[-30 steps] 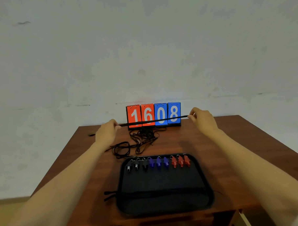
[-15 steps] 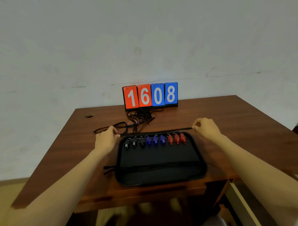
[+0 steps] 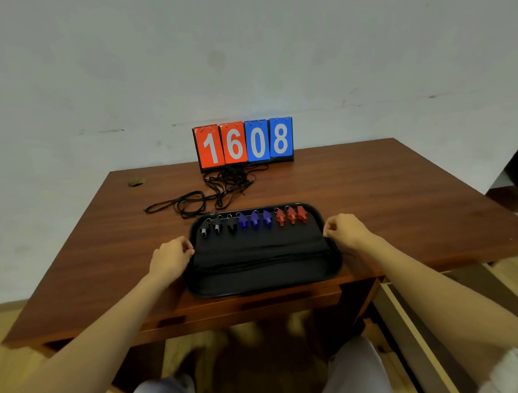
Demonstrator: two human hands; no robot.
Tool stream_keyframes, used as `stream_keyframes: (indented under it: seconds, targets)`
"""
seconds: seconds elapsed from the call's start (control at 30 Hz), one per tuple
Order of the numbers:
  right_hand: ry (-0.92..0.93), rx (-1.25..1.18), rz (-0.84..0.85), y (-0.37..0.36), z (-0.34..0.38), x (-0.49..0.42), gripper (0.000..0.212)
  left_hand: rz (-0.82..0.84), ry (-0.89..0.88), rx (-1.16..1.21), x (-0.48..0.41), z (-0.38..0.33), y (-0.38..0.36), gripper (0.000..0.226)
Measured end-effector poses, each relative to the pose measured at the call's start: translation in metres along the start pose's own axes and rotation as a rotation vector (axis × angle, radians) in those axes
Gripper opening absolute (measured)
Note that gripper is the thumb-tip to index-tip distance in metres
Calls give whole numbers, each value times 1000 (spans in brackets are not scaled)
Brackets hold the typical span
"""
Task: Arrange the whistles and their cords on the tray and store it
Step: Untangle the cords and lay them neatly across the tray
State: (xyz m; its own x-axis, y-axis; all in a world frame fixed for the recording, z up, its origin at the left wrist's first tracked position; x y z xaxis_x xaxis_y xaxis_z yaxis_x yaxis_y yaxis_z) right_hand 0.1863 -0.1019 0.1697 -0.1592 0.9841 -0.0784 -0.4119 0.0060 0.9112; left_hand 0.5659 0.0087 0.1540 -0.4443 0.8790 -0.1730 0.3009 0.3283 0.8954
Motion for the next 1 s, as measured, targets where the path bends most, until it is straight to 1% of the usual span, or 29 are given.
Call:
stream_keyframes:
  seconds: [0.1,0.2,0.3,0.4,0.5,0.57,0.7,0.83,0.9,1.0]
  targets:
    - [33,61,32,-6,0,3,20,1,-23,-13,2,3,-4,10]
    - [56,112,36,-12,-1,6,28,-43,-70,-75,1,1,-6,11]
    - [83,187,-8,-13,0,8,21,-70,-116,-155,1,-3,-6,14]
    - [133,294,-4,-15,1,9,17,-69,-142,-257,2,-6,-7,15]
    - [163,354,0,-16,1,8,18,-62,-189,-371,7,-9,-7,18]
    - [170,355,-16,-15,0,9,20,-72,-215,-405,10,-10,-8,22]
    - [190,254,-54,-15,2,13,27,-108,-283,-315,15,-17,-10,31]
    - [313,151,32,-22,13,23,35,40,-403,-228,25,-23,-24,44]
    - [359,154,74,-27,17,28,37,83,-423,-204,29,-22,-29,43]
    - [376,161,97,-32,17,31,37,76,-417,-173,33,-20,-31,36]
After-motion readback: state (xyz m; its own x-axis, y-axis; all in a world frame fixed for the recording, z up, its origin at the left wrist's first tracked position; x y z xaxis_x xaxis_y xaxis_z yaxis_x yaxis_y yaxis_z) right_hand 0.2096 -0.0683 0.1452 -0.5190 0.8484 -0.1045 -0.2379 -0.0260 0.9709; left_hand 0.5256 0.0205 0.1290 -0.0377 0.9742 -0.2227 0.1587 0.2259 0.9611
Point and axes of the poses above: each hand's wrist, its own x-axis away from the middle knuckle, its own y-axis out of the back of the hand, z = x × y, the point moved 6 cm from there along -x, towards the middle knuckle, and after that the axes turned 13 degrees about -z, right-handed, at the moved point
